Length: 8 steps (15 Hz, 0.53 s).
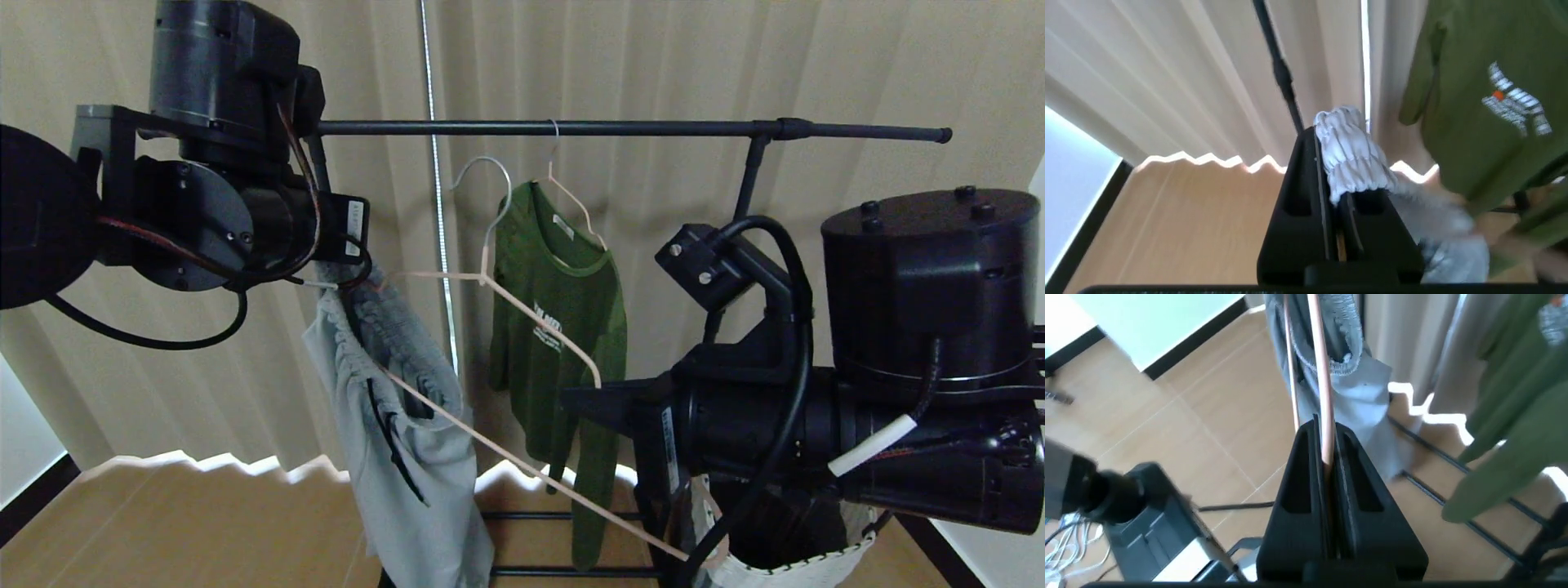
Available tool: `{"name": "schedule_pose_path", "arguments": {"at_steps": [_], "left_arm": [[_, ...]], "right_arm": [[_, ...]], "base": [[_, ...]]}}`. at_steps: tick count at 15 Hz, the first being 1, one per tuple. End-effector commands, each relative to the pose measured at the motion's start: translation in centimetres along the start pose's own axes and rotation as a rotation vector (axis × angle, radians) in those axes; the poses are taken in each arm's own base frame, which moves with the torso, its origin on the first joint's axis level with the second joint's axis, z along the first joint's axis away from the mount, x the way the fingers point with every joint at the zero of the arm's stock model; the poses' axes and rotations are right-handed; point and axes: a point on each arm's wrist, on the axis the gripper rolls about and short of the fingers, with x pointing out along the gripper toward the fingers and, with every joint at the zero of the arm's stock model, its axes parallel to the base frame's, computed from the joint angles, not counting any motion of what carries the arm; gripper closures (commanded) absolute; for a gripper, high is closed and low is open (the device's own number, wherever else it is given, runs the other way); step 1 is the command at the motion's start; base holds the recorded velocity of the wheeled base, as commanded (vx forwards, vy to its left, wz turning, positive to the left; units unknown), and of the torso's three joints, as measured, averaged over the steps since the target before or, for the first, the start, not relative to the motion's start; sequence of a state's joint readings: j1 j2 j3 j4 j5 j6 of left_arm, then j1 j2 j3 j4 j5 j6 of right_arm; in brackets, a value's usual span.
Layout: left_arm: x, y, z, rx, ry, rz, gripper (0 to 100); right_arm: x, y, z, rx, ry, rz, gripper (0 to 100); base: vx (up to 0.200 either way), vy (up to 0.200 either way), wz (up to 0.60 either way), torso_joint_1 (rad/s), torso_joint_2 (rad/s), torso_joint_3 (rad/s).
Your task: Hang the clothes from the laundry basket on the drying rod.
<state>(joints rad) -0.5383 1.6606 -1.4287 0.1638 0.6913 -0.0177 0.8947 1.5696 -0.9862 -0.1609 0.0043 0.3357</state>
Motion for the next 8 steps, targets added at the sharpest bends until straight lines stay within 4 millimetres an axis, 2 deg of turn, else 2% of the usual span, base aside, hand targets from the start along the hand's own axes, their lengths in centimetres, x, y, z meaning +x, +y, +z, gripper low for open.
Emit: {"name": "schedule_pose_path", "arguments": {"at_steps": [1,5,8], "left_arm": [[-0.8,-0.7,0.4,-0.002,-0.021,-0.031,100],[-3.8,-2.1,0.6,0.013,-0.057,-0.129,100],[-6.1,-2.3,1.1,0.007,-0.098,-0.190,100]], "right_arm": [[0.6,0.3,-0.2,-0.005,0.004,0.012,100],[1.4,0.3,0.3,-0.012,-0.071,0.031,100],[1.9,-0.4,0.4,-0.005,-0.071,0.008,100]], "base": [[0.000,0.000,0.00,0.000,0.00,0.000],[0.000,0.000,0.00,0.000,0.00,0.000],[0.000,0.000,0.00,0.000,0.00,0.000]]}}
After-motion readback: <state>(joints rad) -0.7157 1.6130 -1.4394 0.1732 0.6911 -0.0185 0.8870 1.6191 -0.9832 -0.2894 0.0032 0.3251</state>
